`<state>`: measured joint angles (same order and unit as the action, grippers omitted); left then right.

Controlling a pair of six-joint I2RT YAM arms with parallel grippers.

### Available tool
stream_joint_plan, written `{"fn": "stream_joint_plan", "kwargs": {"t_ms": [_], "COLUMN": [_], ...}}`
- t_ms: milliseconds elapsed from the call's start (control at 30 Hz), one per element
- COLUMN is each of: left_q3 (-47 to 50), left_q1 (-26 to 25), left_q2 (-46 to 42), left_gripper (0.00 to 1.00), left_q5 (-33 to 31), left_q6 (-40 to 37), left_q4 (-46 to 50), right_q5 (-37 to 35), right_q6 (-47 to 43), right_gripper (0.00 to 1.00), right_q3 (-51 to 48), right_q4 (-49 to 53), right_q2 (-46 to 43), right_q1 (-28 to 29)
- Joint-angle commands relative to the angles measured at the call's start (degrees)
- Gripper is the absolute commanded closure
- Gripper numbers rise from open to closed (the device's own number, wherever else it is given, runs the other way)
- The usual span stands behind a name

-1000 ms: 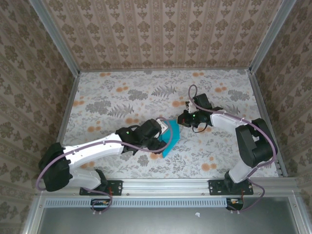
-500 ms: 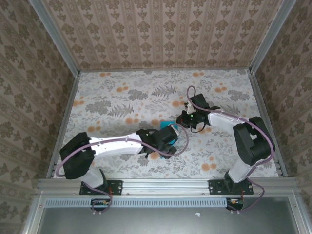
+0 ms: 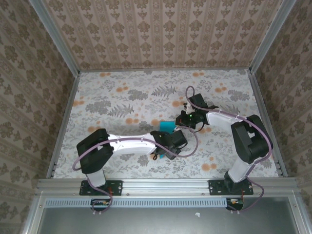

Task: Fold a paper plane with a square sheet of paper (fold left side to right side)
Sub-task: Fold the wing for the fifth time at the center of the table.

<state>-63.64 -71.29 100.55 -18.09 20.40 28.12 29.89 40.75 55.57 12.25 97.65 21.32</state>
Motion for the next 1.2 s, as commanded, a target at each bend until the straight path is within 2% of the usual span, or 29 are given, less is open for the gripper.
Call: {"fn": "stream_joint_plan", "kwargs": {"t_ms": [0, 167, 733, 933, 1067, 1167], "left_q3": [-1.71, -1.75, -1.04, 0.08, 1.48, 3.36], "left_q1": [-0.52, -0.61, -0.15, 0.77, 2.07, 3.69], "left_q2": [0.9, 1.66, 1.5, 0.46, -0.98, -2.78], "left_gripper": [0.25, 0.34, 0.79, 0.9, 0.92, 0.93], "left_q5": [-2.84, -3.1, -1.87, 0.0, 2.46, 5.3], "left_q6": [1.98, 2.04, 2.14, 2.31, 2.67, 3.08], "left_q4": [2.64, 2.56, 1.38, 0.05, -1.65, -4.07], "right_q5": [-0.43, -0.14, -1.07, -0.31, -2.64, -8.51], "right_q6": [0.64, 0.56, -1.09, -1.58, -3.79, -5.77], "right_gripper": [1.0, 1.0, 1.0, 0.99, 0.84, 0.64], "right_q3": [1.79, 2.0, 2.96, 2.7, 2.74, 2.1], "right_q4": [1.54, 1.39, 3.54, 2.12, 1.96, 2.83], "right_q2": [1.11, 1.84, 2.34, 1.49, -1.8, -7.2], "right_q1": [0.48, 0.65, 0.88, 0.91, 0.79, 0.35]}}
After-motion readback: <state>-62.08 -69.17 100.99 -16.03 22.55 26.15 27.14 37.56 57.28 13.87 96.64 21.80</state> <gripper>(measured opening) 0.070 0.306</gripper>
